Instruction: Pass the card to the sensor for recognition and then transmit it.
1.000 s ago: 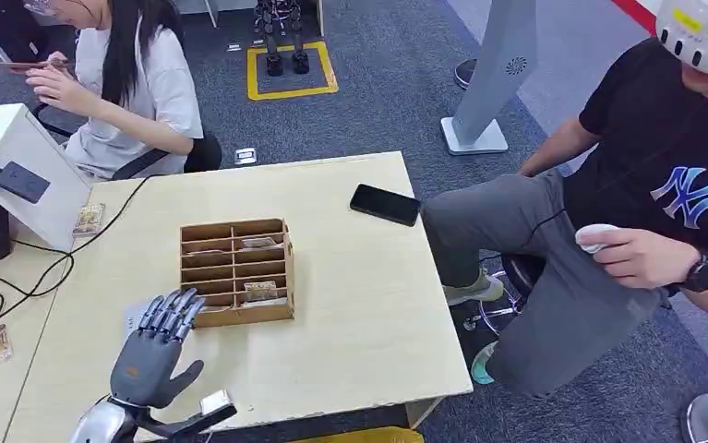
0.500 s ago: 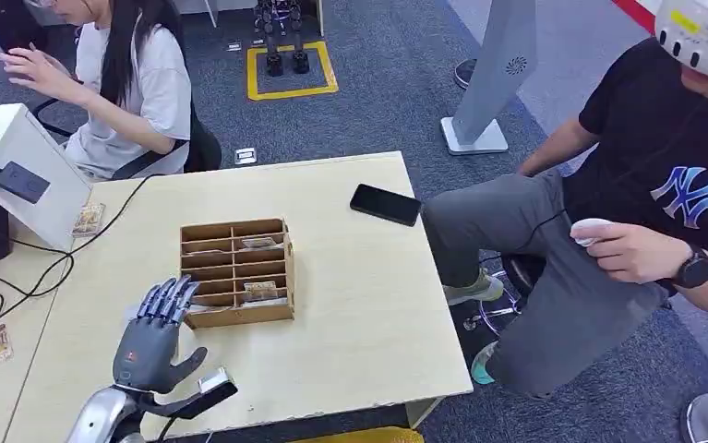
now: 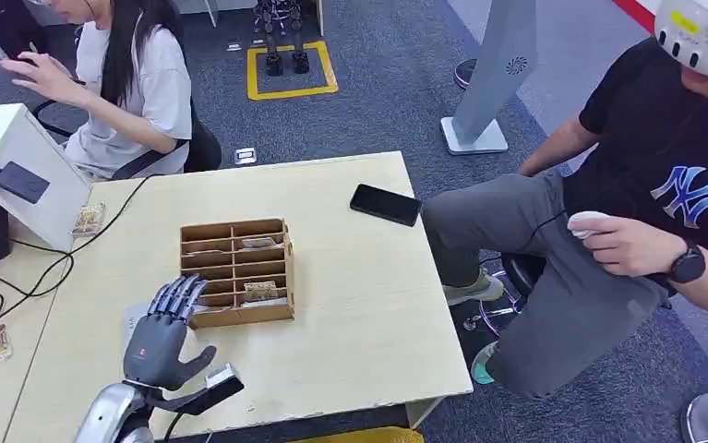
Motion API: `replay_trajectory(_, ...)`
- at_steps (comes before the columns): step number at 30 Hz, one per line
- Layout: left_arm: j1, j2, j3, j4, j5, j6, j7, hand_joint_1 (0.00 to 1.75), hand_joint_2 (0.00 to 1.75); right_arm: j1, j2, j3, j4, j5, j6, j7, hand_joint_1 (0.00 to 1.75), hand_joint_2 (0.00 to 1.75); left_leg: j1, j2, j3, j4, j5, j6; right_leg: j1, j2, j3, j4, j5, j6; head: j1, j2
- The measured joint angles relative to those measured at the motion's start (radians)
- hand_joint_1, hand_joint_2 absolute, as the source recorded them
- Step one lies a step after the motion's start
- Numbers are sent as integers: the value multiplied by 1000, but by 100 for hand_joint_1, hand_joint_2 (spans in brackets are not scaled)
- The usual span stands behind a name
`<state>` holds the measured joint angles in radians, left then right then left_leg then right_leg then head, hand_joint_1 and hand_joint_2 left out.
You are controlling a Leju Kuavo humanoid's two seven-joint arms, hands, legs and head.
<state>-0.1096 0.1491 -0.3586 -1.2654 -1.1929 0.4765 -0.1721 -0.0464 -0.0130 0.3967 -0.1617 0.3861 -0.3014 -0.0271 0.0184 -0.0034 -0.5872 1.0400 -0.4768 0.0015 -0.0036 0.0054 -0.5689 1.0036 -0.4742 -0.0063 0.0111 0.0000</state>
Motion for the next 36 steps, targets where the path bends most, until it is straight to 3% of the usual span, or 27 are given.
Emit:
replay_trajectory(10, 0, -19, 0, 3, 19, -14, -22, 0, 175, 0, 0, 0, 0, 0, -2, 0, 0, 0, 0, 0, 0, 0, 0, 0, 0, 0, 0, 0, 0, 0, 0, 0)
replay_trajectory(36, -35, -38, 0, 48, 52, 1, -8, 0, 175, 0, 3, 0, 0, 15, 1, 5, 0, 0, 0, 0, 0, 0, 0, 0, 0, 0, 0, 0, 0, 0, 0, 0)
